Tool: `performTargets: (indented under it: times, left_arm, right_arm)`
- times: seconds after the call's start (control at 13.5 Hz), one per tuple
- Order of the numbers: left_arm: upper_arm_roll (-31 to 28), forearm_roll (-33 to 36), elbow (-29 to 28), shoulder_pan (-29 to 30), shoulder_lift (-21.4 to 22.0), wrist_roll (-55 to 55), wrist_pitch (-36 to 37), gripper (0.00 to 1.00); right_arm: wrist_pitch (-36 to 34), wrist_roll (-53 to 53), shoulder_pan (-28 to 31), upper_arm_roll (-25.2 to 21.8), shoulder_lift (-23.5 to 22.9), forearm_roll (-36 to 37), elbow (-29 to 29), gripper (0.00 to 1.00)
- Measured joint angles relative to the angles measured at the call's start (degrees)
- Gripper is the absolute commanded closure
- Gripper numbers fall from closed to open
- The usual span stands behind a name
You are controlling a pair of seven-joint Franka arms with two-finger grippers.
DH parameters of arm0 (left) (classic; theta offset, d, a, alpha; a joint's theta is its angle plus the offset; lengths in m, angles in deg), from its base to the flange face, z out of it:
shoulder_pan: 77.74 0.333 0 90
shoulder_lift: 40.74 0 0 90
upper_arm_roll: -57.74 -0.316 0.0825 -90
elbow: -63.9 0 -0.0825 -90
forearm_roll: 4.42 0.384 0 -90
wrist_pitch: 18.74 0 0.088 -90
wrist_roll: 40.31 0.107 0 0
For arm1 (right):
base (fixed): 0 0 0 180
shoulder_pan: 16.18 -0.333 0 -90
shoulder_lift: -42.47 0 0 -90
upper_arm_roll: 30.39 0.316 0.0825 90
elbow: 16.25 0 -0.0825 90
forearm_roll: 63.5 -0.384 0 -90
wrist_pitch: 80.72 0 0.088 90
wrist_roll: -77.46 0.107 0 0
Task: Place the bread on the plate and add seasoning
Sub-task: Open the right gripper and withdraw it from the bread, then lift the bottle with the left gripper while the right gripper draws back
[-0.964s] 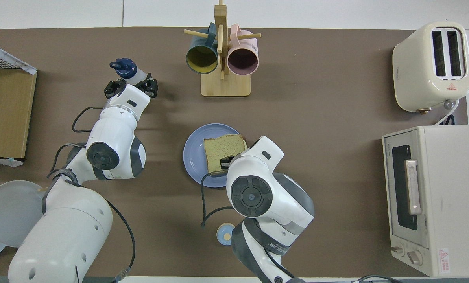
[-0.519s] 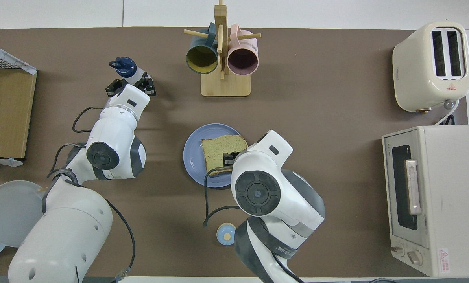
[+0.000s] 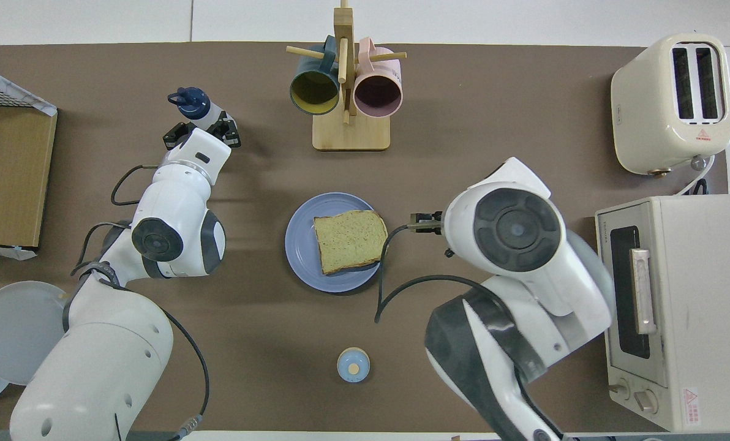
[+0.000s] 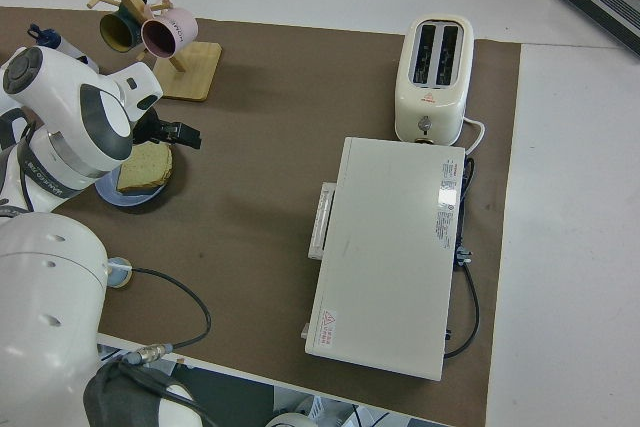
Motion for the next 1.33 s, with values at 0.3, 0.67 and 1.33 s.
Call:
performTargets:
  times: [0.3, 0.67, 1.33]
  left_arm:
    - [-0.2, 2.7, 3.7, 1.9, 1.3, 0.0, 8.8, 1.00]
    - [-0.4, 5.1, 9.9, 3.6, 7.5, 0.1, 26.8, 1.00]
    - [-0.7, 5.7, 16.7, 3.8, 10.2, 5.4, 42.7, 1.00]
  right_arm:
    - [-11.0, -14.0, 9.9, -0.3, 3.9, -3.5, 5.1, 0.00]
    - [-23.0, -28.2, 19.0, -1.1, 6.7, -3.9, 7.8, 0.00]
    - [-26.2, -35.4, 23.9, -1.1, 2.8, -3.9, 14.1, 0.00]
